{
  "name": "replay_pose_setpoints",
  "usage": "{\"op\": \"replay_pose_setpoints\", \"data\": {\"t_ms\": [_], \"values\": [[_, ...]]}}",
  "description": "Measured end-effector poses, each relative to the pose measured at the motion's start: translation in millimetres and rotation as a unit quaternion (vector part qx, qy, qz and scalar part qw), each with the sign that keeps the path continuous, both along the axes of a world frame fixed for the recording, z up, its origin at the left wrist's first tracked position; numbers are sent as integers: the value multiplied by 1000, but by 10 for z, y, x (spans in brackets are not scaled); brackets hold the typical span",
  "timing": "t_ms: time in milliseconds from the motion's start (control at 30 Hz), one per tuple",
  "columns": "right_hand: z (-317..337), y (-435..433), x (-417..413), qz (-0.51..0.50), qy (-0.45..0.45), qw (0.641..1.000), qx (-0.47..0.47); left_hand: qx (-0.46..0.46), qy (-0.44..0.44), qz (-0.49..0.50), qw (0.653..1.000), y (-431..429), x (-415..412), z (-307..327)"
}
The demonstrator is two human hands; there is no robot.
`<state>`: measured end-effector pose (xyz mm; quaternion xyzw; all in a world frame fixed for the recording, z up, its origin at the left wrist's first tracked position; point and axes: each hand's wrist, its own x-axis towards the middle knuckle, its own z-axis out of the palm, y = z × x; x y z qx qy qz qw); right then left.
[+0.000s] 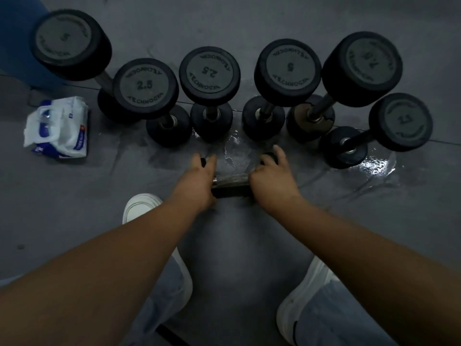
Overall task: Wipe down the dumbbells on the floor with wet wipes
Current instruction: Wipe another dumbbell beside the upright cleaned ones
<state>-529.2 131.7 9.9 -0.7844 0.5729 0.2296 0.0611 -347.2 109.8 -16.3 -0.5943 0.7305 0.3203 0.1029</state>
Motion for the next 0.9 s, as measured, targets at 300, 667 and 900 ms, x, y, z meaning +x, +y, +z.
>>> {"op": "replay_pose_setpoints", "data": {"t_ms": [300, 667, 900], "values": [[55, -99, 23, -9, -24, 1000, -1, 13, -17, -8, 1000, -17, -18, 33], [-40, -162, -1, -22, -34, 999, -24, 18, -9, -3, 1000, -72, -15, 15], [-32, -143, -62, -2, -22, 1000, -3, 8, -4, 0, 1000, -67, -20, 5]]}}
